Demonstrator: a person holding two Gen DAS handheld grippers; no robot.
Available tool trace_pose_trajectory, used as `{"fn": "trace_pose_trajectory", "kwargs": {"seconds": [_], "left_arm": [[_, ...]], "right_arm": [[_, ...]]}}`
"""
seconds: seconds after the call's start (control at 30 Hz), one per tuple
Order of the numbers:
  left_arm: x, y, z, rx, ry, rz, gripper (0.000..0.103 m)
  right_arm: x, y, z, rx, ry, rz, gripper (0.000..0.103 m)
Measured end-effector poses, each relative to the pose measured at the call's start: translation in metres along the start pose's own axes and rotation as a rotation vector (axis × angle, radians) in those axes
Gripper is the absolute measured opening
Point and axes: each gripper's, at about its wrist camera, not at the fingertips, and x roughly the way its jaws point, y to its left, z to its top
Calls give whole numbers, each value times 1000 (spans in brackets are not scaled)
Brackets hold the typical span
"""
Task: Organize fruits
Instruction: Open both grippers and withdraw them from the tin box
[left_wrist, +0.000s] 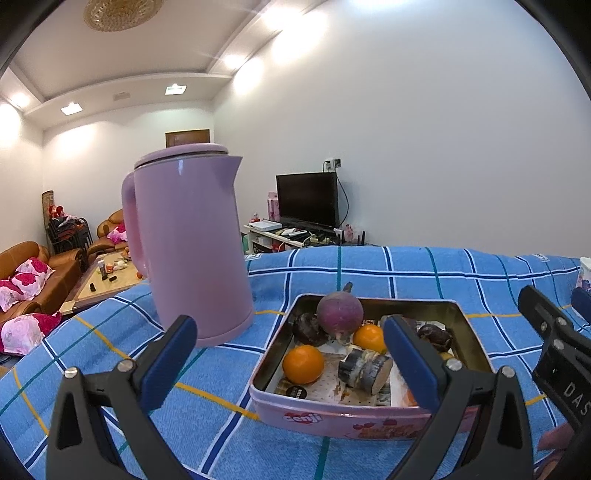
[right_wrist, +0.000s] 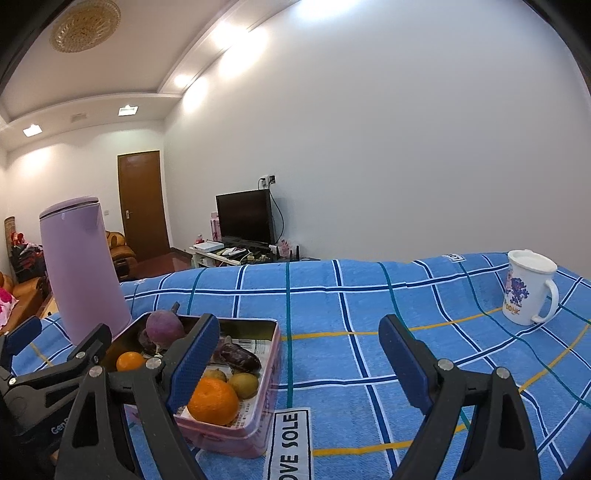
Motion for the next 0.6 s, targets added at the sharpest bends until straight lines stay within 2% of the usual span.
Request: {"fn": "trace_pose_trajectory", "kwargs": {"seconds": [0.6], "left_arm": [[6, 0, 1, -11, 24, 25, 103]], "right_arm": [[-2, -1, -1, 0, -7, 0, 89]]}}
